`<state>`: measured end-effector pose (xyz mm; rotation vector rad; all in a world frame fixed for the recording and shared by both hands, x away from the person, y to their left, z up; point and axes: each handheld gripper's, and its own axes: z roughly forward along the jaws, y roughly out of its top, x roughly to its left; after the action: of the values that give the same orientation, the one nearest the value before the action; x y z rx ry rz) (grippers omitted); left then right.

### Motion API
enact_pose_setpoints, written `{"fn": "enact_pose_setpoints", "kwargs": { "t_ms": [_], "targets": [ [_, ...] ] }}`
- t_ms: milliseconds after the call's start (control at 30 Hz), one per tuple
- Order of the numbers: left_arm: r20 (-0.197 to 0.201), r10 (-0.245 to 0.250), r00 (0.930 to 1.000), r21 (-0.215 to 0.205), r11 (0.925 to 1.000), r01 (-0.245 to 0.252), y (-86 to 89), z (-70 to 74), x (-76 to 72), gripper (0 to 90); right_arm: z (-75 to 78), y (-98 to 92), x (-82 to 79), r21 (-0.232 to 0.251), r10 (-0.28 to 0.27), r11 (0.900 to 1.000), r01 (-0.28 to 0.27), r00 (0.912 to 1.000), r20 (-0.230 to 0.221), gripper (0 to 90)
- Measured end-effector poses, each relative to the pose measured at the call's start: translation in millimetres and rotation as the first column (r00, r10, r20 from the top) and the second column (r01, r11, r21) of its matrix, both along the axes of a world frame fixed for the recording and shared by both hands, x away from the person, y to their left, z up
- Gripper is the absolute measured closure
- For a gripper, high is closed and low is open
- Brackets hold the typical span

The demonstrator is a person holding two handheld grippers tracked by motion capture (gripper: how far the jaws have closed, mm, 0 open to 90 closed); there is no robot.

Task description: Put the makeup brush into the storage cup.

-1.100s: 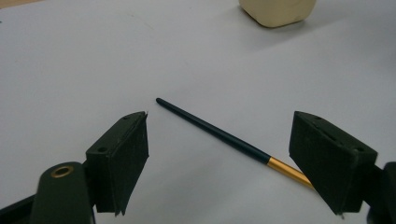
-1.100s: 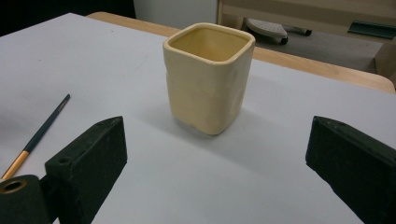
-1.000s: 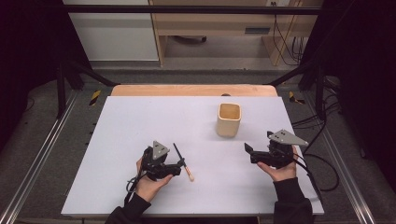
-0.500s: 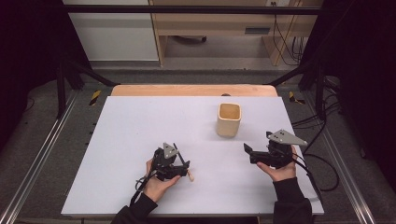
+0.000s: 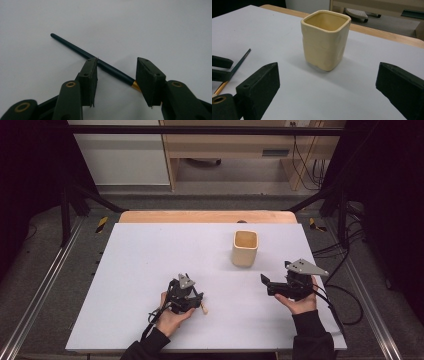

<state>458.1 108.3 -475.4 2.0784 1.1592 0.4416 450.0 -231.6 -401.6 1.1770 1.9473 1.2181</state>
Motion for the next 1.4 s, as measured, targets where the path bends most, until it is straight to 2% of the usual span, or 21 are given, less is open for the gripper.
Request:
{"fn": "enact_pose_setpoints", "kwargs": {
  "t_ms": [467, 933, 1133, 1300, 1400],
  "targets": [
    [-0.021, 0.000, 0.9998, 0.029, 0.9996, 0.001, 3.5, 0.9, 1.1, 65.8, -1.0, 0.3, 0.5, -0.008, 0.002, 1.000, -0.002, 1.0000, -0.003, 5.5],
    [-0.022, -0.006, 0.9997, 0.073, 0.9973, 0.007, 7.2, 2.9, 3.1, 79.5, -0.6, 0.1, 0.1, -0.007, 0.003, 1.000, -0.003, 1.0000, -0.004, 5.5],
    [-0.030, -0.027, 0.9992, 0.077, 0.9966, 0.029, 7.9, 3.7, 4.5, 79.9, -1.1, 0.5, 0.3, -0.009, 0.003, 1.000, -0.003, 1.0000, -0.005, 5.5],
    [-0.033, -0.060, 0.9977, 0.086, 0.9944, 0.063, 9.7, 6.8, 4.9, 75.2, -0.6, 0.0, 0.1, -0.009, 0.005, 1.000, -0.005, 1.0000, -0.004, 5.5],
    [-0.027, -0.093, 0.9953, 0.100, 0.9905, 0.095, 12.0, 16.2, 5.2, 70.1, -0.1, -0.7, -0.2, -0.008, 0.002, 1.000, -0.002, 1.0000, -0.005, 5.5]
  ]
}}
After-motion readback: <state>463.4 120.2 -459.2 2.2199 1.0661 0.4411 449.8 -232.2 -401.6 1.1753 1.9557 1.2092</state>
